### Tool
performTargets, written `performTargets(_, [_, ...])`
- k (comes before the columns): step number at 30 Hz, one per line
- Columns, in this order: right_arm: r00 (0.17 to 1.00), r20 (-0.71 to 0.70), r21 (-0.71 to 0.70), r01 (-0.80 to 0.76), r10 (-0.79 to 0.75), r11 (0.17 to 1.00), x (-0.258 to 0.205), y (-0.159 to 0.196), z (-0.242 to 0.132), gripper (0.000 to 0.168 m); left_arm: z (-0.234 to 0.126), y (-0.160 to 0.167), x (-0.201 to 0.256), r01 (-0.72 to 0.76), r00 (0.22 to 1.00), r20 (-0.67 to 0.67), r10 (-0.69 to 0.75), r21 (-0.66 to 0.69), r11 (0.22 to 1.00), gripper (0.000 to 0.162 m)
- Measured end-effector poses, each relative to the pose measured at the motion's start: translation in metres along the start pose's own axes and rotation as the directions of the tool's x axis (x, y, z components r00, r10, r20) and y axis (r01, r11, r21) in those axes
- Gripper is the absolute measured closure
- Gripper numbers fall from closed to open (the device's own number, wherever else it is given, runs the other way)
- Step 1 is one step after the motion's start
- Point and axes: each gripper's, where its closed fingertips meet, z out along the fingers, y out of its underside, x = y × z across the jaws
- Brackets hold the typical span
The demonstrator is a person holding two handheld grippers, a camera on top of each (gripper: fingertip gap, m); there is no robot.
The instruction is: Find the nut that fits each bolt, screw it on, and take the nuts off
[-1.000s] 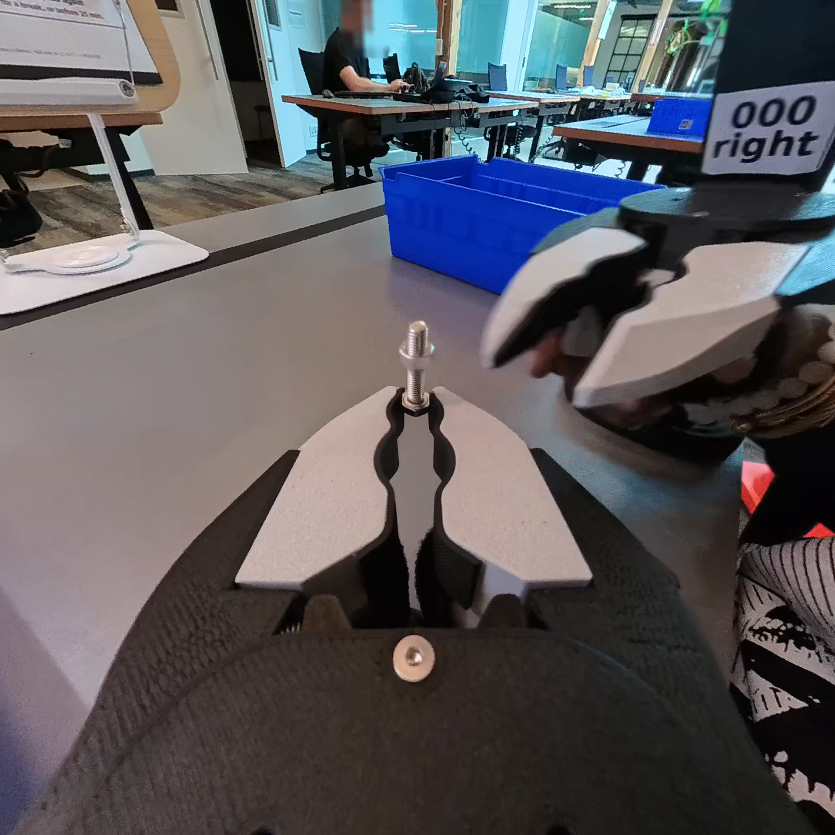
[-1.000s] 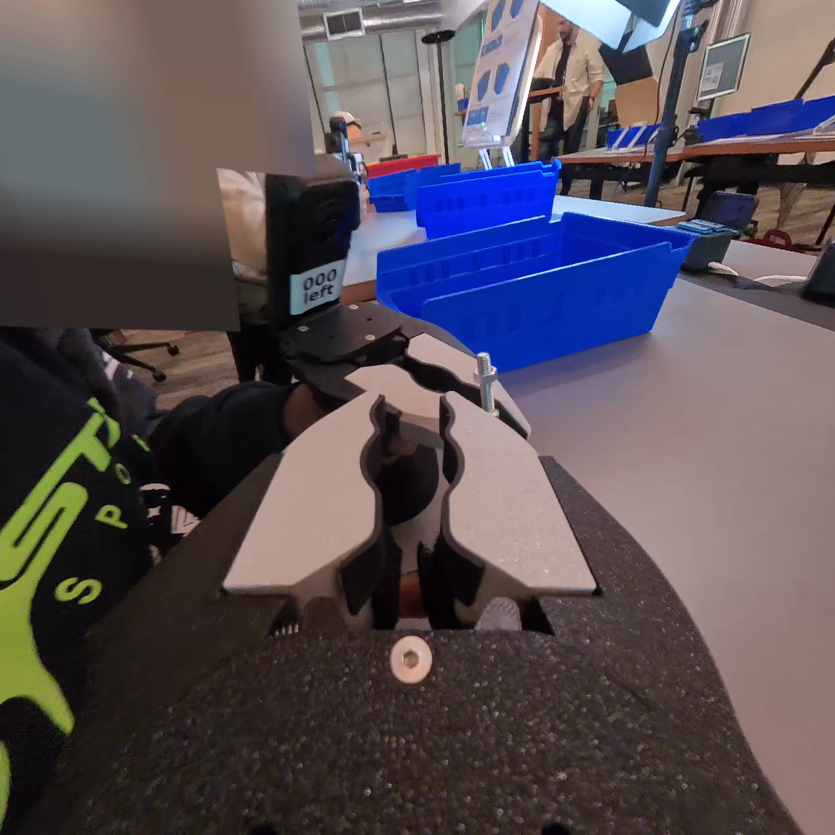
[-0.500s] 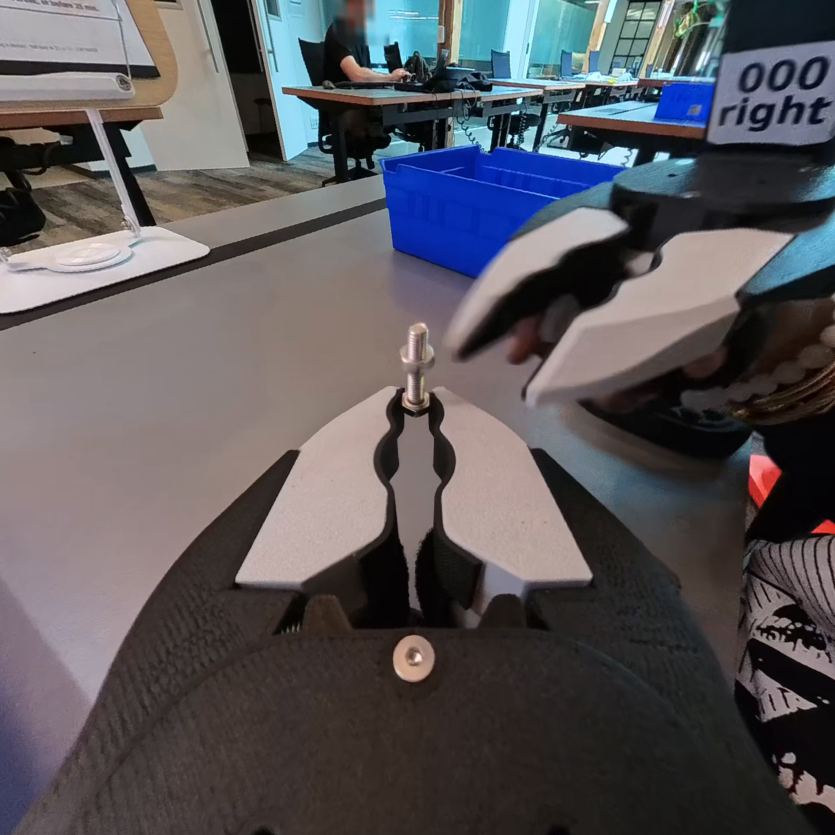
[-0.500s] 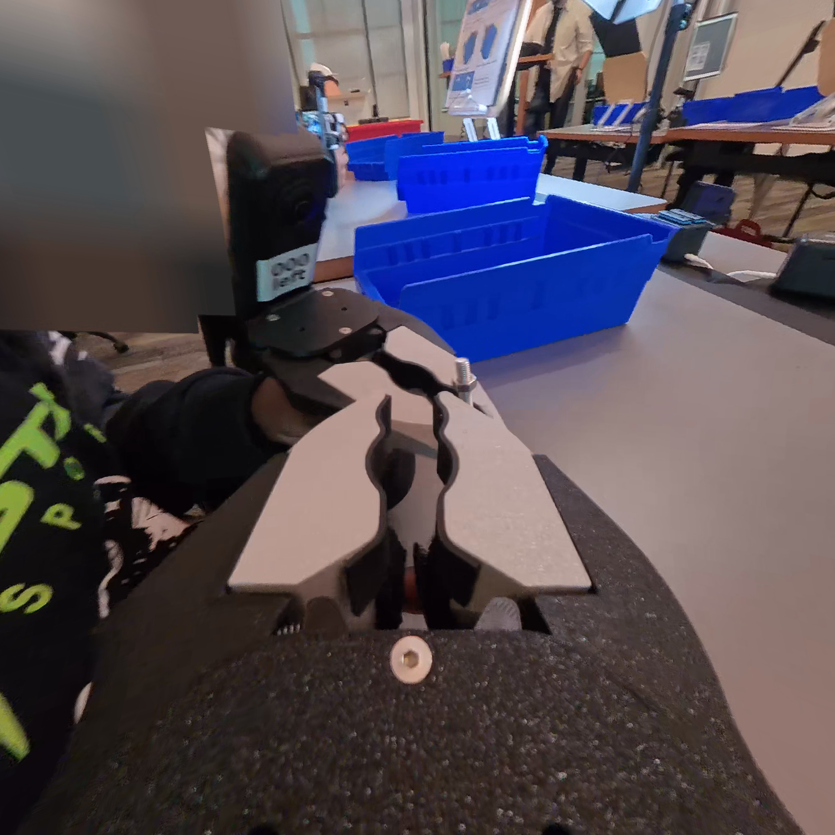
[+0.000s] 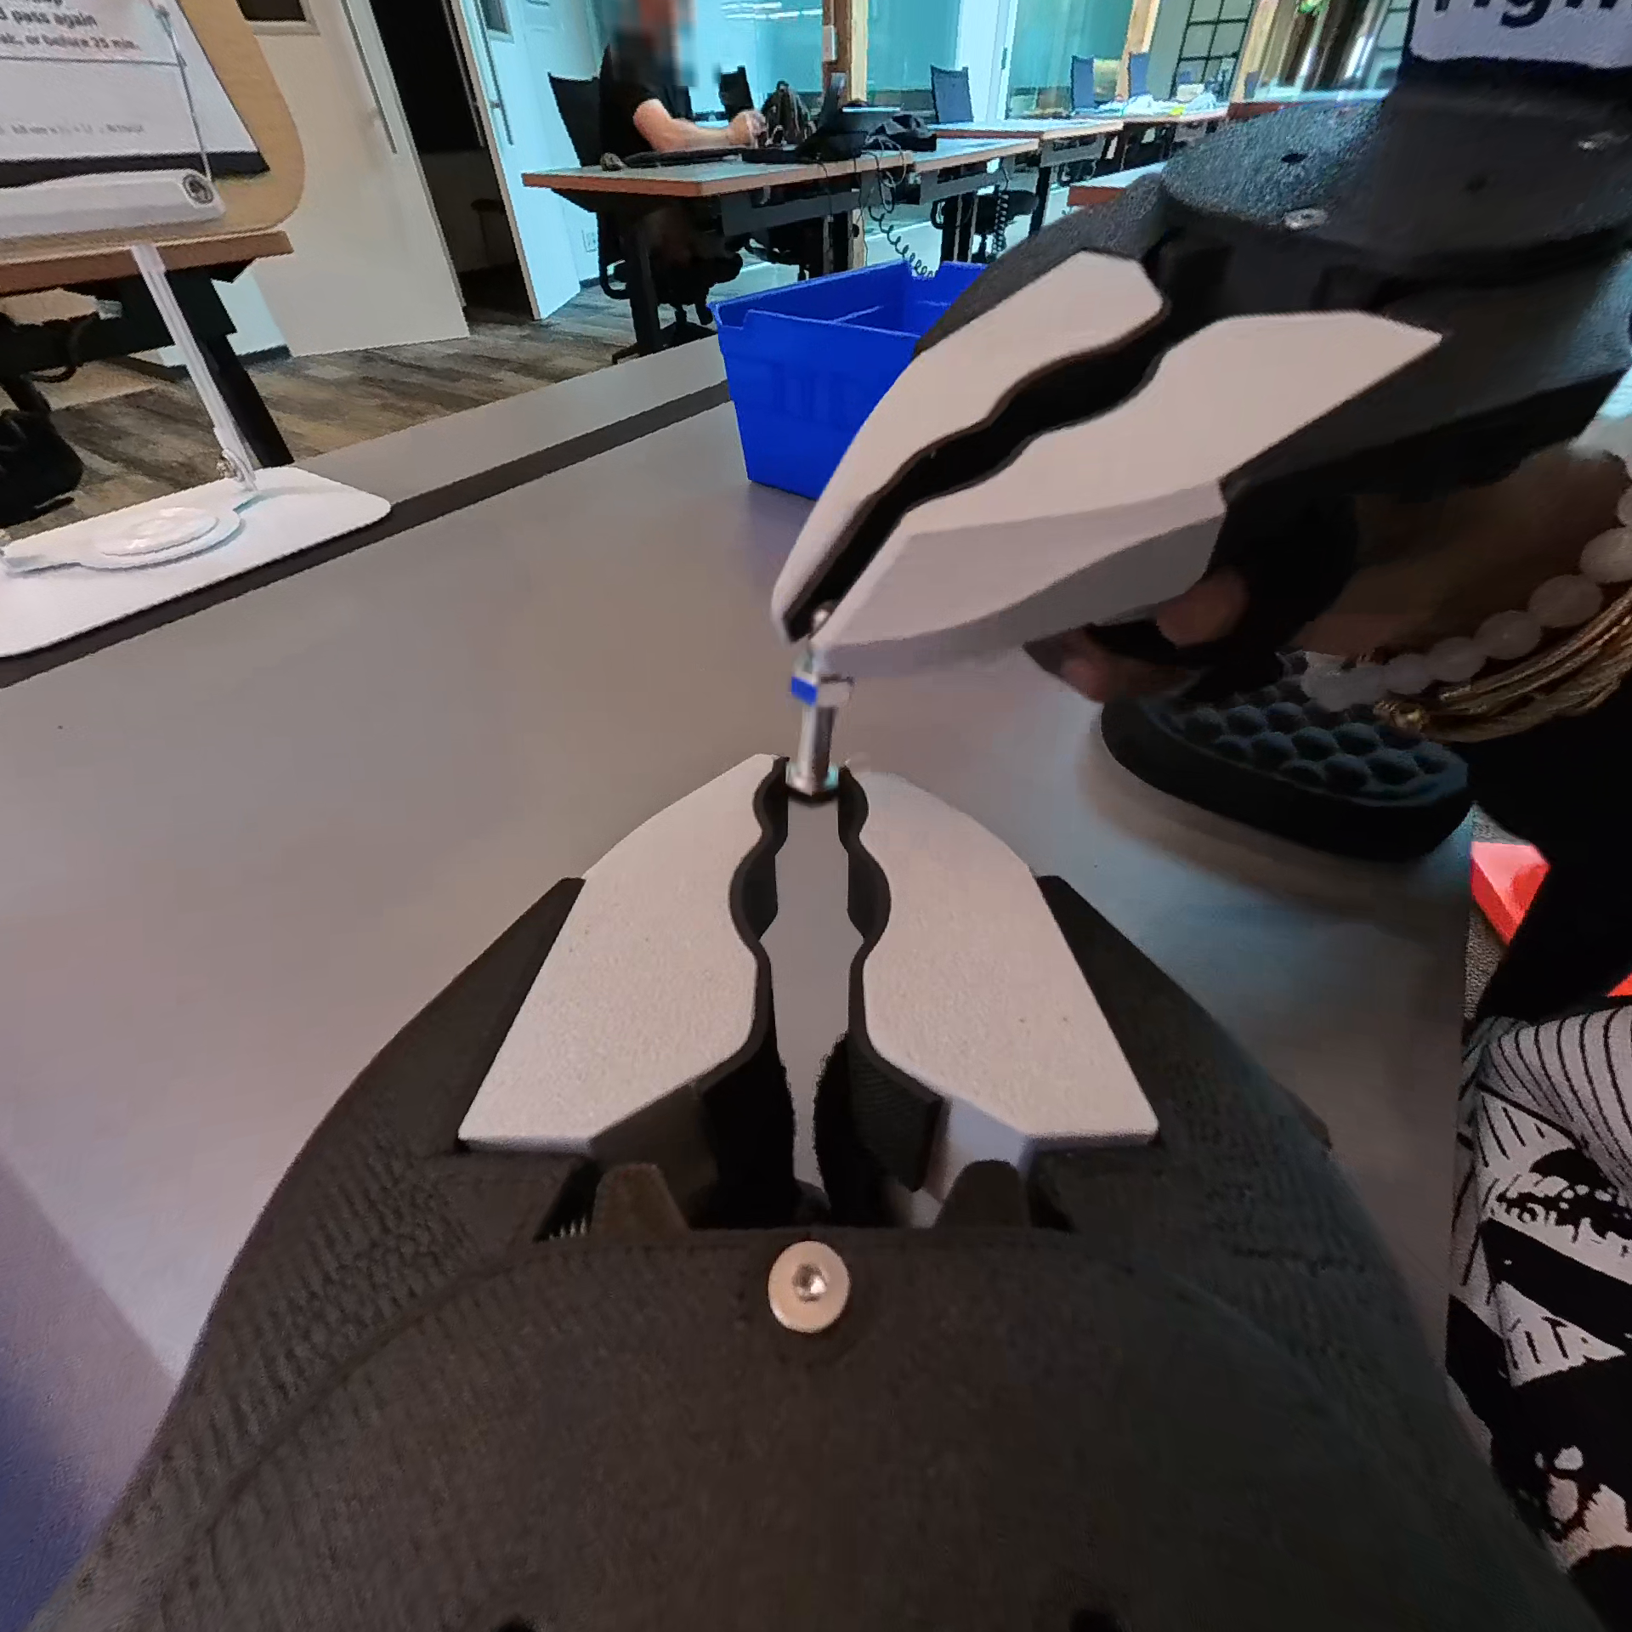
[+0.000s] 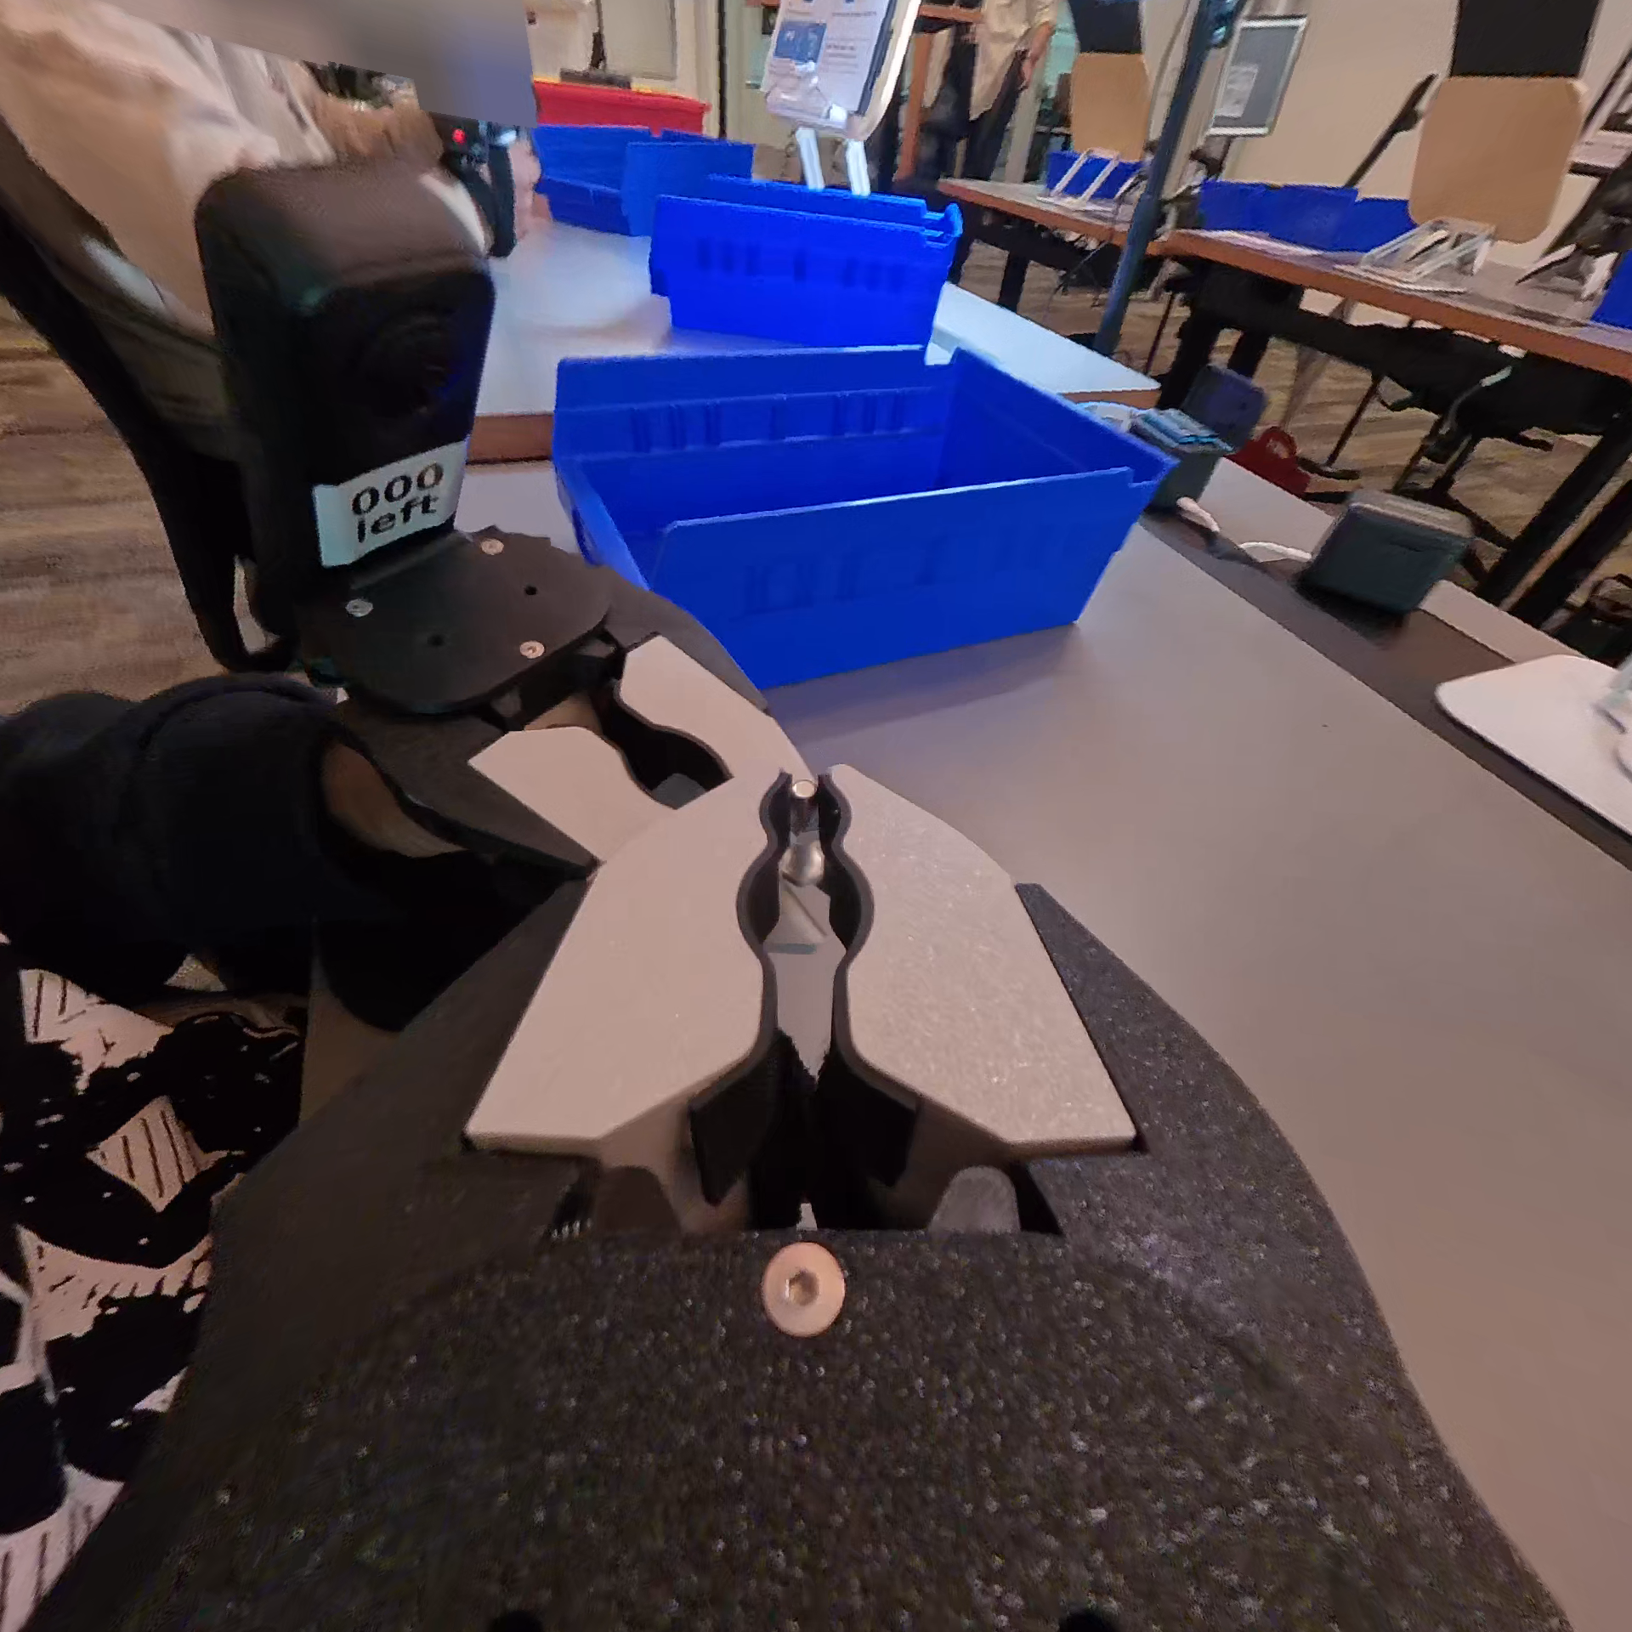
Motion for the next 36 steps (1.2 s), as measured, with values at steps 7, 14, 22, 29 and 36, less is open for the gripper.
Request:
performTargets(7, [0.859,-0.501,0.083,-0.075,0.106,0.994,0.116,-0.015,-0.148,0.163,-0.006,-0.007,-0.001,0.026,1.0,-0.014,-0.025,0.064,0.998,0.127])
performTargets(14, [0.449,-0.864,-0.008,-0.462,0.226,0.887,0.24,0.108,-0.296,0.162,-0.007,-0.008,-0.002,0.027,1.0,-0.007,-0.027,0.069,0.997,0.127])
performTargets(22, [0.388,-0.895,-0.124,-0.69,0.22,0.713,0.261,0.175,-0.307,0.162,-0.006,-0.008,-0.004,0.046,0.999,-0.001,-0.046,0.065,0.997,0.127])
performTargets(29, [0.377,-0.909,-0.178,-0.736,0.176,0.654,0.262,0.196,-0.312,0.162,-0.006,-0.007,-0.005,0.05,0.999,0.001,-0.05,0.06,0.997,0.127])
performTargets(36, [0.377,-0.911,-0.19,-0.744,0.168,0.641,0.257,0.201,-0.315,0.155,-0.006,-0.007,-0.006,0.051,0.999,0.003,-0.051,0.062,0.997,0.127])
